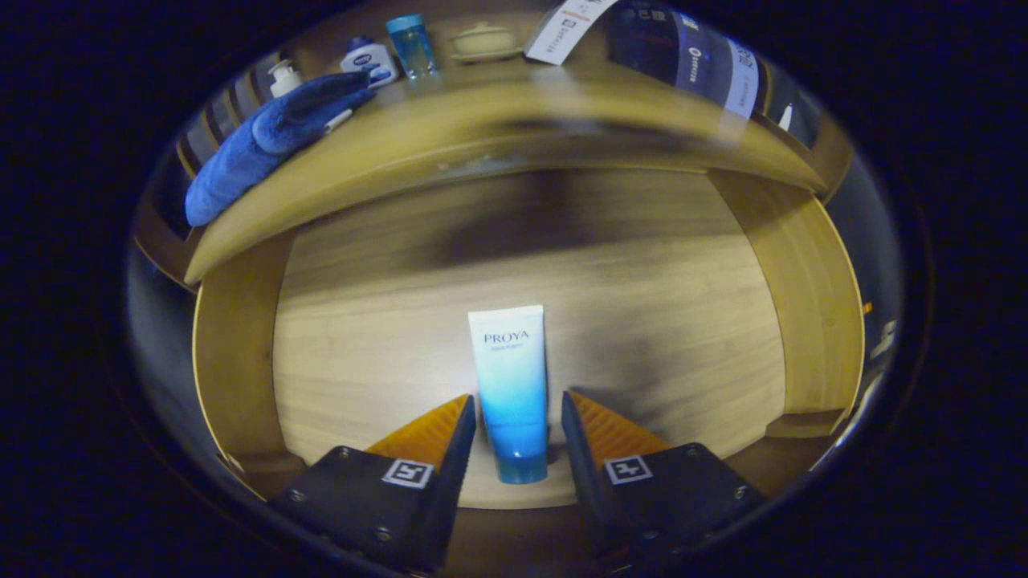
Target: Pull open the drawer, take out the items inside it, and place them on the countertop above the cabinet.
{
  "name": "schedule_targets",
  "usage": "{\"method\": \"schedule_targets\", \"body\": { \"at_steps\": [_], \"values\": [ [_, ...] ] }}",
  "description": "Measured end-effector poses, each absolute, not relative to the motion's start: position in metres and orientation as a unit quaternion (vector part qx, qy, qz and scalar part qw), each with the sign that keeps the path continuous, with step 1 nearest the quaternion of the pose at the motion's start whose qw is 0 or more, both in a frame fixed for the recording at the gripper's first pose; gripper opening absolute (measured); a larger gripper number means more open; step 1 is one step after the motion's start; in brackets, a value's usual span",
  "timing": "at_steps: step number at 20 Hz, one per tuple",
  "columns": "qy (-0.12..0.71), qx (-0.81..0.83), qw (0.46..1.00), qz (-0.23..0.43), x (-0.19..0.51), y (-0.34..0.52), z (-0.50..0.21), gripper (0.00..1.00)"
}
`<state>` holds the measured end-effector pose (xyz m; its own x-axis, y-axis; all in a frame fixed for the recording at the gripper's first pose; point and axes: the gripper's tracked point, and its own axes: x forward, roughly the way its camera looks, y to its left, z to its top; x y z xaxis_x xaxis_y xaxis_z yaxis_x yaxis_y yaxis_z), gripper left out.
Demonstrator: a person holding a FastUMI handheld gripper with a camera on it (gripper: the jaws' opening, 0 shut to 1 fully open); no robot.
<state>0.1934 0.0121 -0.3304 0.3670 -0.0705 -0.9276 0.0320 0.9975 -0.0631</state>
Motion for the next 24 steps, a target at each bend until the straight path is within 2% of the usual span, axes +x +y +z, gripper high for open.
{"method": "schedule_targets", "body": {
  "at_steps": [2, 5, 9, 15, 24],
  "values": [
    [0.56, -0.035, 0.827, -0.027, 0.197, 0.01, -0.336, 0.46],
    [0.543, -0.052, 0.838, -0.022, 0.197, 0.009, -0.33, 0.4],
    [0.469, -0.051, 0.882, -0.011, 0.202, 0.013, -0.302, 0.4],
    [0.366, 0.005, 0.93, 0.041, 0.182, 0.037, -0.251, 0.4],
    [0.224, 0.019, 0.974, 0.031, 0.163, 0.025, -0.141, 0.39]
  ]
}}
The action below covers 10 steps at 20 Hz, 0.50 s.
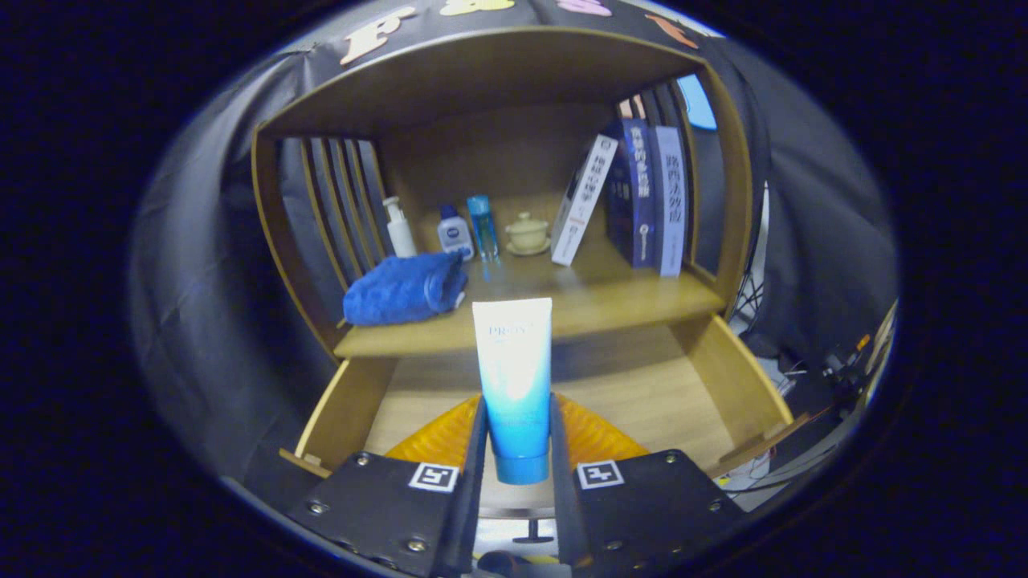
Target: Pull open the drawer, take out the items inside it, and place them on the countertop above the cabinet.
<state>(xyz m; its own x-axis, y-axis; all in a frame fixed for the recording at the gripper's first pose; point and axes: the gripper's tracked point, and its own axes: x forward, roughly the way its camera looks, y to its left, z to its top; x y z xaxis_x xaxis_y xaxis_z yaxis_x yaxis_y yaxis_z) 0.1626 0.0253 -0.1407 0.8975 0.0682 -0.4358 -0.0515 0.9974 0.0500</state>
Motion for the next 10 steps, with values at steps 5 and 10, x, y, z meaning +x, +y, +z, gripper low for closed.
{"method": "schedule_targets", "body": {
  "at_steps": [5, 10],
  "values": [
    [0.164, 0.021, 0.986, 0.029, 0.17, 0.017, -0.073, 0.39],
    [0.138, 0.045, 0.989, 0.014, 0.201, -0.001, -0.04, 0.39]
  ]
}}
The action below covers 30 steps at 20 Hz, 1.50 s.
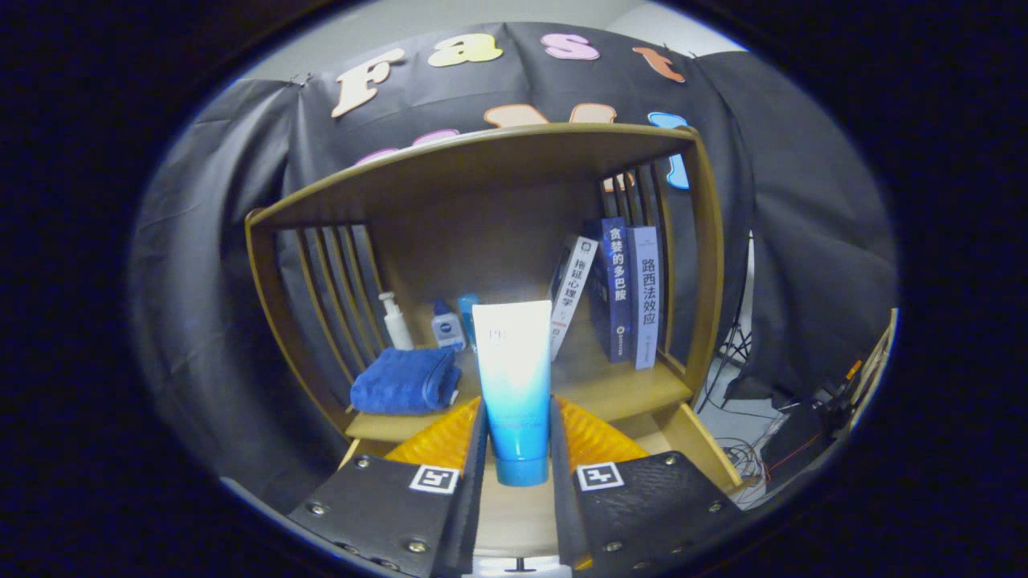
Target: Pull open the drawer, take out the items inside it, and place them on the countertop above the cabinet.
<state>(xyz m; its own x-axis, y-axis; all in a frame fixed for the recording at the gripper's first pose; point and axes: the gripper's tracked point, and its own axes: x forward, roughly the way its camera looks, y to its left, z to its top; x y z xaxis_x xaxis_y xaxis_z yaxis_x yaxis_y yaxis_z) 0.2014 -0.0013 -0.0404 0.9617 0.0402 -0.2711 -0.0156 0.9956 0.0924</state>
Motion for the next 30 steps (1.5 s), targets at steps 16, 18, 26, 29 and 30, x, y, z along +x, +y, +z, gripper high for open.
{"method": "schedule_targets", "body": {
  "at_steps": [16, 18, 26, 29, 30],
  "values": [
    [0.284, 0.035, 0.958, 0.019, 0.349, 0.029, -0.167, 0.39],
    [0.286, 0.034, 0.957, 0.018, 0.36, 0.032, -0.179, 0.39],
    [0.29, 0.063, 0.955, 0.007, 0.385, 0.04, -0.196, 0.41],
    [0.285, 0.08, 0.955, 0.001, 0.381, 0.04, -0.187, 0.48],
    [0.282, 0.085, 0.956, -0.006, 0.377, 0.038, -0.18, 0.63]
  ]
}}
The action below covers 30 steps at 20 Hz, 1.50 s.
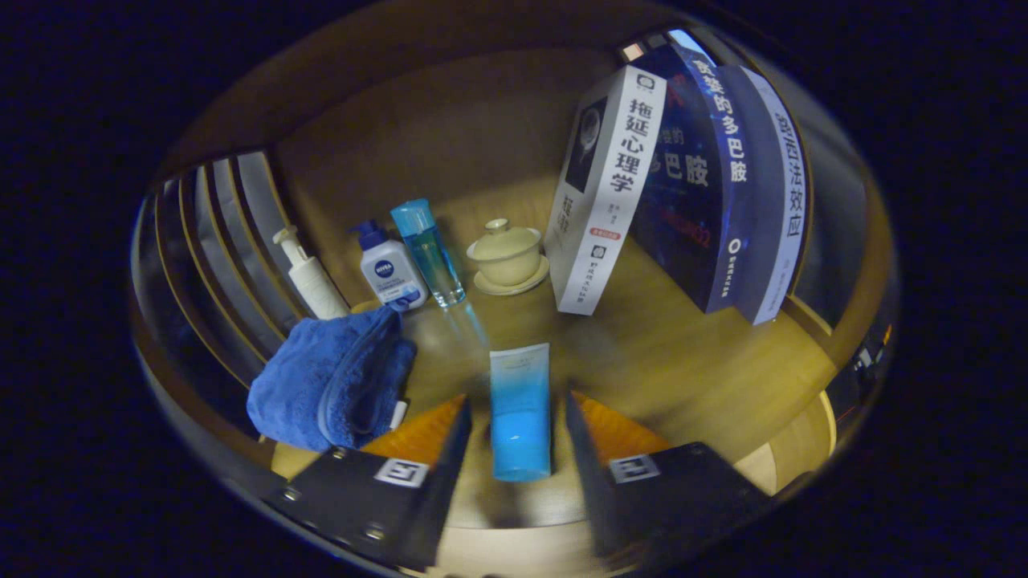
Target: Pull open the drawer, take out the items inside it, and place them on the countertop above the cabinet.
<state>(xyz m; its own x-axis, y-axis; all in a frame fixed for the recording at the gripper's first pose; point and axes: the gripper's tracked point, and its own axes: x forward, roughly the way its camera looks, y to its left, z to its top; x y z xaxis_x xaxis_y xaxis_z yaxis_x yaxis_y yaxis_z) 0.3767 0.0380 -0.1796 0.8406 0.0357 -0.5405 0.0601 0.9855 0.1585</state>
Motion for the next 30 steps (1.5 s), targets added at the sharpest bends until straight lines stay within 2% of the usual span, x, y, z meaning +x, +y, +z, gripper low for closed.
{"method": "schedule_targets", "body": {
  "at_steps": [2, 4, 9, 16, 22, 30],
  "values": [
    [0.272, 0.095, 0.958, -0.01, 0.366, 0.035, -0.161, 0.92],
    [0.265, 0.097, 0.959, -0.004, 0.349, 0.037, -0.146, 0.99],
    [0.231, 0.056, 0.971, 0.019, 0.279, 0.034, -0.107, 0.99],
    [0.113, -0.015, 0.993, 0.021, 0.153, 0.014, -0.056, 0.99],
    [0.065, -0.058, 0.996, 0.015, 0.071, 0.002, -0.051, 0.99],
    [0.058, -0.037, 0.998, -0.007, 0.036, -0.029, -0.099, 0.99]
  ]
}}
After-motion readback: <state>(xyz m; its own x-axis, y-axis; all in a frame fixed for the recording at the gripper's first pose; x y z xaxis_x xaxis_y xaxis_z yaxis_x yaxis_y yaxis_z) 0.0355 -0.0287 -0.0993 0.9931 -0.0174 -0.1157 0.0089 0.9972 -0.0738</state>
